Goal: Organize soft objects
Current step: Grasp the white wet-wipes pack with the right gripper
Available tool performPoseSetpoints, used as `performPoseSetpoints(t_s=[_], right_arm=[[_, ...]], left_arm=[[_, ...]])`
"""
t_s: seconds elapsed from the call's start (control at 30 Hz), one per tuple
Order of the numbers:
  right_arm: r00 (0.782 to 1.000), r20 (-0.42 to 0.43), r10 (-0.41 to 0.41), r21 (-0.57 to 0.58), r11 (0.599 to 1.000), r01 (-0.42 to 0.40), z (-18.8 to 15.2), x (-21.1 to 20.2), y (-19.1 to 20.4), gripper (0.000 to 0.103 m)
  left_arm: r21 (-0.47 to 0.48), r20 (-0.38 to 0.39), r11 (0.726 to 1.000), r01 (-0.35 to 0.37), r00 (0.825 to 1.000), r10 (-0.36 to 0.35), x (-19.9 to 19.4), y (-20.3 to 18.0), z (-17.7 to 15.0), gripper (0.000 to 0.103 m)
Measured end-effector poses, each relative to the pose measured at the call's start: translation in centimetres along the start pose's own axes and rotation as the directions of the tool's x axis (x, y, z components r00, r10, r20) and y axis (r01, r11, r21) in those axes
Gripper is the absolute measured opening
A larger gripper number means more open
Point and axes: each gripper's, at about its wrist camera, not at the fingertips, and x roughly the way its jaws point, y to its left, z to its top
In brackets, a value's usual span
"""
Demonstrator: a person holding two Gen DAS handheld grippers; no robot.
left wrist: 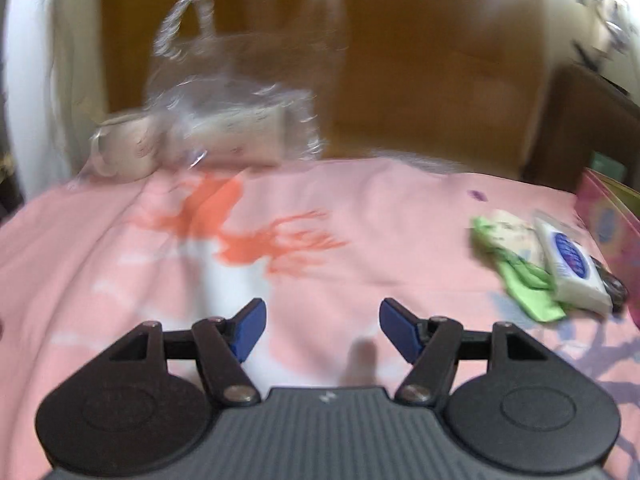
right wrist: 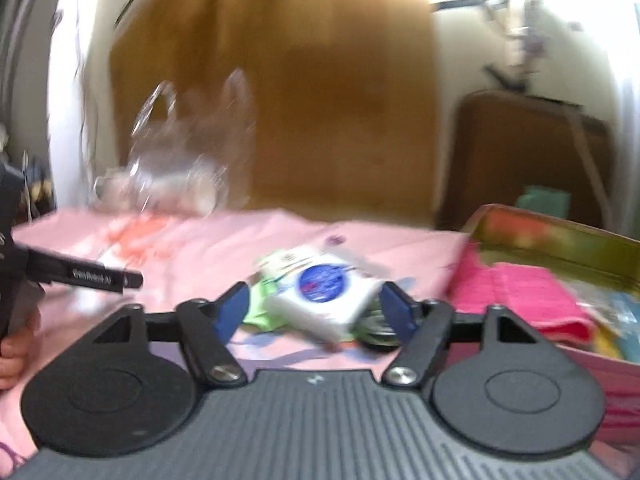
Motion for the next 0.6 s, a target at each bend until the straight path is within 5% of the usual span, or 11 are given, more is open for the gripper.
performPoseSetpoints(t_s=[0.07, 0.23, 0.47, 0.6], right_arm=[[0.999, -0.044, -0.017, -0.039, 0.999, 0.015, 0.3, 2.3, 1.3, 0.078], [0.987, -0.136, -0.083, -0.107, 0.992, 0.069, 0.6, 7.0, 2.6, 0.079], [0.969, -0.231, -0.086, 0.027, 0.995, 0.095, 1.0, 10.0, 0.3, 0.090], [0.970, -0.235, -0.064, 0.017, 0.997, 0.070, 0.8, 9.6, 0.5, 0.080]], left_arm=[[-0.084, 0.001, 0.994, 0.064, 0.998, -0.064, 0.0, 1.5, 0.1, 0.068], [-0.067, 0.057, 0.993, 0.094, 0.994, -0.090, -1.0, 1.3, 0.1, 0.072], [-0.071, 0.072, 0.990, 0.122, 0.991, -0.116, -1.0, 1.2, 0.1, 0.077], [-0.096, 0.062, 0.986, 0.136, 0.990, -0.131, -0.7, 1.6, 0.2, 0.077]])
